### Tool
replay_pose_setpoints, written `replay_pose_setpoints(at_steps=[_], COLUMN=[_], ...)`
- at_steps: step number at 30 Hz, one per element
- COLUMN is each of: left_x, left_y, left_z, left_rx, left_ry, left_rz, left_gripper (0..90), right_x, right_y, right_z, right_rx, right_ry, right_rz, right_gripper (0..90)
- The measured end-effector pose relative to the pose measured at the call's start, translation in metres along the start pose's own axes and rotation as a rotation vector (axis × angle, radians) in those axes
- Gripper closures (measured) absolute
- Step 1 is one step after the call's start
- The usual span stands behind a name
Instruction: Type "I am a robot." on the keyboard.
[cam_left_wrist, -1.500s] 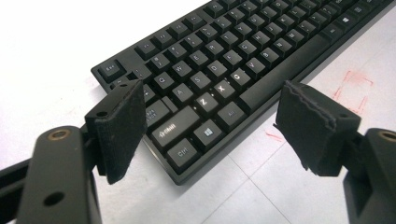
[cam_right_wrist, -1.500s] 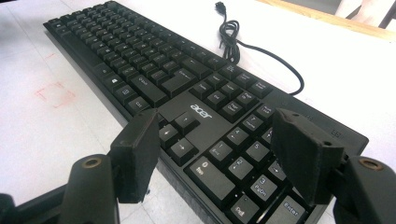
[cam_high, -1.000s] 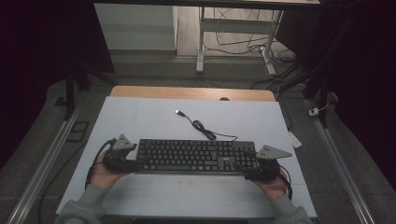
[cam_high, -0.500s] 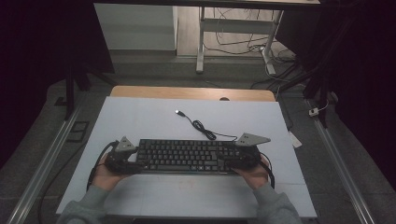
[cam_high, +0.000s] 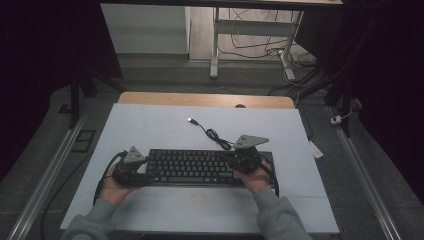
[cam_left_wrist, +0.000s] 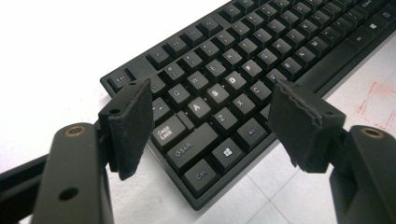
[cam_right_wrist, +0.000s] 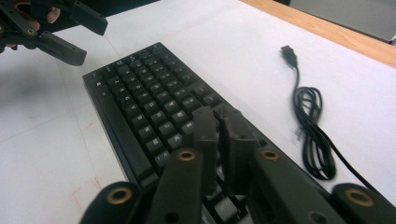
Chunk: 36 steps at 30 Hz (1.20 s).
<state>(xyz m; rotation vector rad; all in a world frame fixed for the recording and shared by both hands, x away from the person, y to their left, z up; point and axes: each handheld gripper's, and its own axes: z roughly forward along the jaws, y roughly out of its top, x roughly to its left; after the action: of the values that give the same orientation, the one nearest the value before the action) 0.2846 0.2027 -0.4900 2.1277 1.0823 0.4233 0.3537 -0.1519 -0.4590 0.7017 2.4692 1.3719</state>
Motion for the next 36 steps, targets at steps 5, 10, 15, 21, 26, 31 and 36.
replay_pose_setpoints(at_steps=[5,10,15,21,26,31,36], left_x=[0.0,0.0,-0.001,0.002,0.003,0.003,0.005], left_y=[-0.001,-0.002,-0.003,-0.005,-0.008,-0.009,-0.012], left_z=[0.0,0.002,0.001,0.001,0.004,0.008,0.015], left_rx=[-0.002,-0.004,-0.009,-0.034,-0.023,0.001,0.038], left_ry=[0.001,-0.001,0.011,0.013,-0.004,-0.009,-0.005], left_rz=[0.0,-0.007,0.002,-0.016,-0.019,-0.009,-0.005], left_gripper=[30.8,30.8,32.6,51.0,70.8,88.5,88.8], right_x=[0.004,0.005,0.002,0.005,0.008,0.012,0.016], right_y=[0.007,0.005,0.005,0.006,0.008,0.008,0.006], right_z=[0.013,0.021,0.028,0.04,0.051,0.064,0.071], right_rx=[0.004,0.017,0.018,0.024,0.032,0.056,0.079], right_ry=[0.017,0.027,0.03,0.051,0.065,0.08,0.09], right_rz=[-0.002,-0.016,-0.02,-0.02,-0.029,-0.035,-0.046], right_gripper=[90.0,90.0,90.0,90.0,90.0,90.0,90.0])
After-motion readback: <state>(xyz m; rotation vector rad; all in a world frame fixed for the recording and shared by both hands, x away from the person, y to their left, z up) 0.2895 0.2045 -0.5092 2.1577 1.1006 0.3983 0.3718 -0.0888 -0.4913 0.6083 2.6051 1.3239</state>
